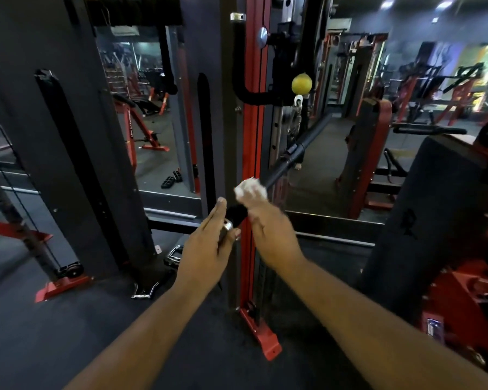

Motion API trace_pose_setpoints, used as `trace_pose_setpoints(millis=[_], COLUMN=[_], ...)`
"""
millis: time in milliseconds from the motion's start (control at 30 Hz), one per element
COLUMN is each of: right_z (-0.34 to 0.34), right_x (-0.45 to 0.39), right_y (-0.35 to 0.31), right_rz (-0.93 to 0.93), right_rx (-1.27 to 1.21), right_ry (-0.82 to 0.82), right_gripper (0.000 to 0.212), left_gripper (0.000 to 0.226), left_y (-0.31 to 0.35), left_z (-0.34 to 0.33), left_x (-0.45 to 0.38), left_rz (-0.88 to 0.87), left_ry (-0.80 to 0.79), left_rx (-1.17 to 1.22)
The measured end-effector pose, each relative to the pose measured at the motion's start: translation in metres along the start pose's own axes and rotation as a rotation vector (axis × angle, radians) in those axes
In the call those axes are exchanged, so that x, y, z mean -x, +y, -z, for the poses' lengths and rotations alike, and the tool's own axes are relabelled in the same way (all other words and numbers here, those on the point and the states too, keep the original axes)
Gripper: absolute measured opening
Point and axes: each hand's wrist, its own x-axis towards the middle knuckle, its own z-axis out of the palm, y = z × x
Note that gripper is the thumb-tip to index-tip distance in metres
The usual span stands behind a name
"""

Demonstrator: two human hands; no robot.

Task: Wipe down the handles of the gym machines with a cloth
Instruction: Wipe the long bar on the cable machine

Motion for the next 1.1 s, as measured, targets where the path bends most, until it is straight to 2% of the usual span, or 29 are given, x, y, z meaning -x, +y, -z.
trace_pose_setpoints(millis=[100, 167, 300, 367, 433, 500, 567, 633, 700, 767, 833, 900, 933, 1033, 1100], right_z=[-0.005, 0.007, 0.039, 0.051, 0.048, 0.034, 0.015, 0.004, 0.006, 0.018, 0.033, 0.050, 0.055, 0.046, 0.027], right_x=[0.031, 0.027, -0.033, -0.058, -0.065, -0.056, -0.037, -0.013, 0.002, -0.001, -0.022, -0.047, -0.057, -0.065, -0.052], right_y=[-0.020, -0.019, 0.021, 0.039, 0.043, 0.031, 0.010, -0.007, -0.014, -0.012, 0.003, 0.026, 0.037, 0.052, 0.043], right_rz=[0.143, 0.095, -0.188, -0.283, -0.300, -0.273, -0.161, -0.036, 0.004, -0.024, -0.151, -0.265, -0.291, -0.300, -0.273], right_rx=[-0.259, -0.278, -0.142, 0.017, 0.109, 0.098, 0.047, -0.064, -0.206, -0.281, -0.322, -0.226, -0.138, 0.083, 0.095], right_ry=[-0.143, -0.127, 0.179, 0.151, 0.076, 0.018, -0.055, -0.121, -0.169, -0.116, 0.069, 0.257, 0.287, 0.114, 0.066], right_gripper=[0.049, 0.053, 0.049, 0.045, 0.037, 0.029, 0.026, 0.028, 0.031, 0.031, 0.030, 0.032, 0.034, 0.035, 0.034], left_gripper=[0.087, 0.088, 0.079, 0.077, 0.077, 0.078, 0.082, 0.091, 0.097, 0.095, 0.086, 0.079, 0.077, 0.075, 0.078], left_y=[-0.010, -0.011, 0.000, 0.006, 0.009, 0.012, 0.009, 0.002, -0.004, -0.005, 0.000, 0.005, 0.007, 0.012, 0.014], left_z=[0.003, 0.004, 0.001, 0.001, 0.000, -0.001, -0.001, 0.000, 0.000, 0.000, 0.000, 0.001, 0.001, 0.001, 0.000], left_x=[0.001, 0.001, 0.001, 0.001, 0.001, 0.000, -0.002, -0.002, 0.000, 0.001, 0.000, -0.001, -0.002, -0.002, -0.001], left_rz=[0.033, 0.050, 0.068, 0.068, 0.070, 0.075, 0.075, 0.070, 0.091, 0.092, 0.100, 0.096, 0.092, 0.089, 0.089], left_ry=[-0.019, 0.000, 0.017, -0.006, -0.024, -0.021, -0.005, -0.016, -0.028, -0.021, -0.018, -0.036, -0.046, -0.066, -0.061], left_rx=[0.012, 0.035, 0.055, 0.059, 0.058, 0.067, 0.060, 0.051, 0.067, 0.066, 0.066, 0.058, 0.049, 0.025, 0.042])
